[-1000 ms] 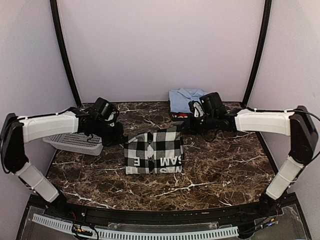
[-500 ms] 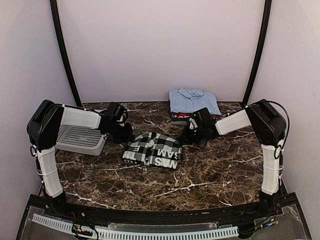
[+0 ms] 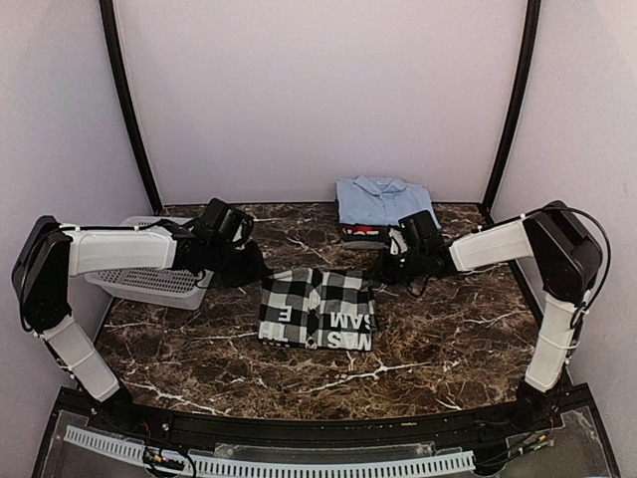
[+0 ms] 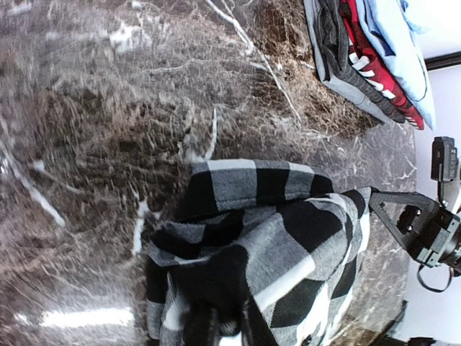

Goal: Fold and stack the long sleeve shirts
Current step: Fold the 2/3-rectangle-folded shirt at the center of the board, then smooth out the square-folded shirt at the center of the board.

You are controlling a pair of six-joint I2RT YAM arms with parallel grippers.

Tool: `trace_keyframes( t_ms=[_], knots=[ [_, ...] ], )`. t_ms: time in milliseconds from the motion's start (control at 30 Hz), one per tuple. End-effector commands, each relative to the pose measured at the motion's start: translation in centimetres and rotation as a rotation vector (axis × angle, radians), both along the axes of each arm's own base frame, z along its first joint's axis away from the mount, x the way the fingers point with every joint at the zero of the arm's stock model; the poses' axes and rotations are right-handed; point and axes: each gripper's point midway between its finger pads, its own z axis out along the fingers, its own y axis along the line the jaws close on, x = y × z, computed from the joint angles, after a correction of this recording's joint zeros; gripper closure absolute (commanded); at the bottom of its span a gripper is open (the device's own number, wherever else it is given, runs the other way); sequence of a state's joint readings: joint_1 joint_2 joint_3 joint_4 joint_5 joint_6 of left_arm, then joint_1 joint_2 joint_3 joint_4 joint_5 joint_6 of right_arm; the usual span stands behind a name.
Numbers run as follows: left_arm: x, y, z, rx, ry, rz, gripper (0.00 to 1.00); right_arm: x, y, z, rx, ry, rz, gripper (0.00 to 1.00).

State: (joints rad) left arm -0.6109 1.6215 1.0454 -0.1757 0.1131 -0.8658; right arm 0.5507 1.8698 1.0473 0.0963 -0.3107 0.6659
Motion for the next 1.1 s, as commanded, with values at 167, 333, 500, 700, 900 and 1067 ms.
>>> trace_keyframes(
  t_ms=[167, 333, 500, 700, 900, 1067],
  knots=[
    [4.5, 1.9, 1.8, 0.068, -0.098, 0.014, 0.50, 1.7, -1.2, 1.9, -0.076, -0.058, -0.056, 0.71],
    [3.9, 1.5, 2.9, 0.056, -0.122, -0.058, 0.48, 1.2, -1.8, 4.2, -0.141, -0.110, -0.081, 0.49],
    [1.5, 0.2, 2.9, 0.052, -0.110, -0.128, 0.59, -0.5, 0.0, 6.7, -0.172, -0.171, -0.060, 0.57],
    [0.0, -2.8, 2.6, -0.010, -0.102, -0.208, 0.70, -2.8, 4.1, 6.0, -0.128, -0.166, 0.043, 0.68],
    [1.9, -5.5, 0.6, -0.017, -0.091, -0.246, 0.73, -2.3, 5.6, 2.9, -0.161, -0.126, 0.083, 0.69],
    [4.7, -6.5, -1.7, 0.027, -0.086, -0.237, 0.72, -0.9, 5.1, -0.2, -0.206, -0.073, 0.072, 0.67]
  ],
)
